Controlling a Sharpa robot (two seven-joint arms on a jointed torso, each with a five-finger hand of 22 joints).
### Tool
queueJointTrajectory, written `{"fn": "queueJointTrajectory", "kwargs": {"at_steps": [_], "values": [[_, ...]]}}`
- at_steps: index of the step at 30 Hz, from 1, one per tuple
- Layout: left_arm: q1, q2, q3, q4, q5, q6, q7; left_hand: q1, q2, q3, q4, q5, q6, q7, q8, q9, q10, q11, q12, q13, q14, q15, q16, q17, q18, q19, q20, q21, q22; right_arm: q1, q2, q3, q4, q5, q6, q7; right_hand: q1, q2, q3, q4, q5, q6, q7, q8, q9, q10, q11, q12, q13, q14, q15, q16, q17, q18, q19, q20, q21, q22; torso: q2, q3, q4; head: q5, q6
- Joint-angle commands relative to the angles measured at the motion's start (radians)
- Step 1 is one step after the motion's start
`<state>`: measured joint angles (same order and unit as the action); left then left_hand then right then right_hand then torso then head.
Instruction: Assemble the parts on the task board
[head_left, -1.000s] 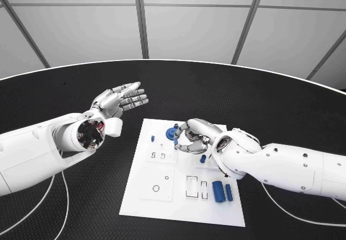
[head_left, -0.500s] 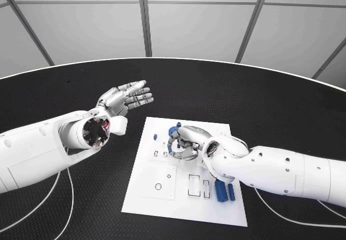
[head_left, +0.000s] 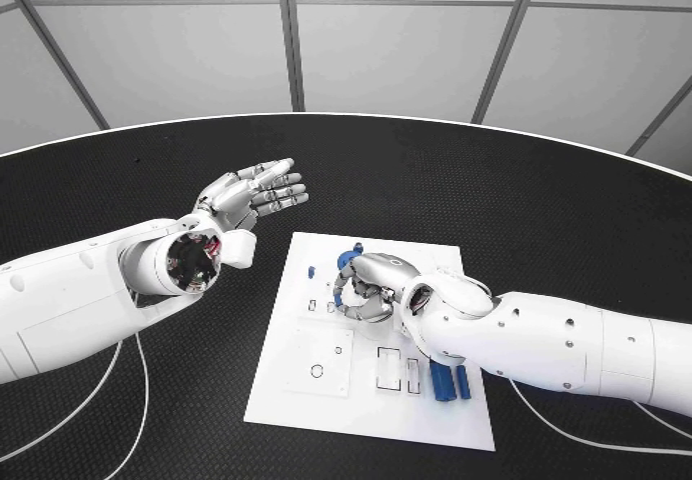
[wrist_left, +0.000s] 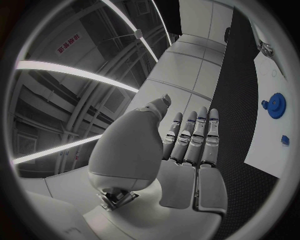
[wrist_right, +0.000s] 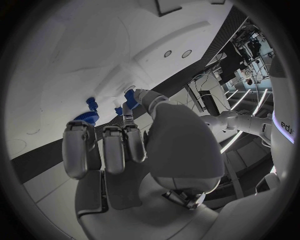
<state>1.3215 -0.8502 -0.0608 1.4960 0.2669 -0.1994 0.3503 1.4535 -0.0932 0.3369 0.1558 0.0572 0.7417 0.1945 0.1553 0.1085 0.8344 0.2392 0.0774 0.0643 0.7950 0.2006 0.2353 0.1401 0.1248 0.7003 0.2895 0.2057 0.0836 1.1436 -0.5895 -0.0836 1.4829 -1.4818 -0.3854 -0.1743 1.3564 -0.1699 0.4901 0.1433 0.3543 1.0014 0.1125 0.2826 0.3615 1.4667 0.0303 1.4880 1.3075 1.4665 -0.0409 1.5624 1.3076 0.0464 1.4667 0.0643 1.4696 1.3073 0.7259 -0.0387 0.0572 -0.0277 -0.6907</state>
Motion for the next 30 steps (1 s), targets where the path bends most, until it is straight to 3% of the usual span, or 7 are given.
{"fn": "queueJointTrajectory", "kwargs": {"at_steps": [1, 30], "values": [[0.000, -0.001, 0.000, 0.000, 0.000, 0.000, -0.001, -0.008, 0.000, 0.002, -0.003, -0.001, 0.003, 0.088, -0.004, -0.002, -0.005, -0.001, -0.006, 0.000, -0.004, 0.001, -0.006, 0.002, 0.014, 0.006, 0.001, -0.002, -0.001, 0.000, -0.002, 0.000, 0.001, -0.001, 0.005, -0.003, 0.000, 0.007, 0.004, -0.002, 0.006, -0.001, -0.001, 0.005, 0.021, 0.041, -0.001, -0.005, 0.178, 0.099, 0.000, -0.001, 0.237, -0.014, 0.046, -0.002, -0.006, 0.154, 0.001, 0.0006, 0.0003, 0.001, -0.001], [0.000, -0.005, 0.000, 0.002, 0.000, -0.002, -0.002, -0.010, -0.002, 0.003, -0.004, -0.001, 0.002, 0.088, -0.005, -0.002, -0.006, -0.001, -0.006, 0.000, -0.004, 0.001, -0.006, 0.002, 0.013, 0.006, 0.001, -0.002, -0.002, 0.000, 0.000, -0.001, -0.005, -0.002, 0.048, -0.036, -0.032, -0.007, 0.000, -0.004, 0.003, -0.011, 0.004, 0.005, 0.025, 0.038, 0.003, -0.008, 0.177, 0.099, 0.004, -0.001, 0.235, -0.014, 0.045, 0.002, -0.007, 0.154, 0.000, 0.0006, -0.0001, -0.001, -0.005]]}}
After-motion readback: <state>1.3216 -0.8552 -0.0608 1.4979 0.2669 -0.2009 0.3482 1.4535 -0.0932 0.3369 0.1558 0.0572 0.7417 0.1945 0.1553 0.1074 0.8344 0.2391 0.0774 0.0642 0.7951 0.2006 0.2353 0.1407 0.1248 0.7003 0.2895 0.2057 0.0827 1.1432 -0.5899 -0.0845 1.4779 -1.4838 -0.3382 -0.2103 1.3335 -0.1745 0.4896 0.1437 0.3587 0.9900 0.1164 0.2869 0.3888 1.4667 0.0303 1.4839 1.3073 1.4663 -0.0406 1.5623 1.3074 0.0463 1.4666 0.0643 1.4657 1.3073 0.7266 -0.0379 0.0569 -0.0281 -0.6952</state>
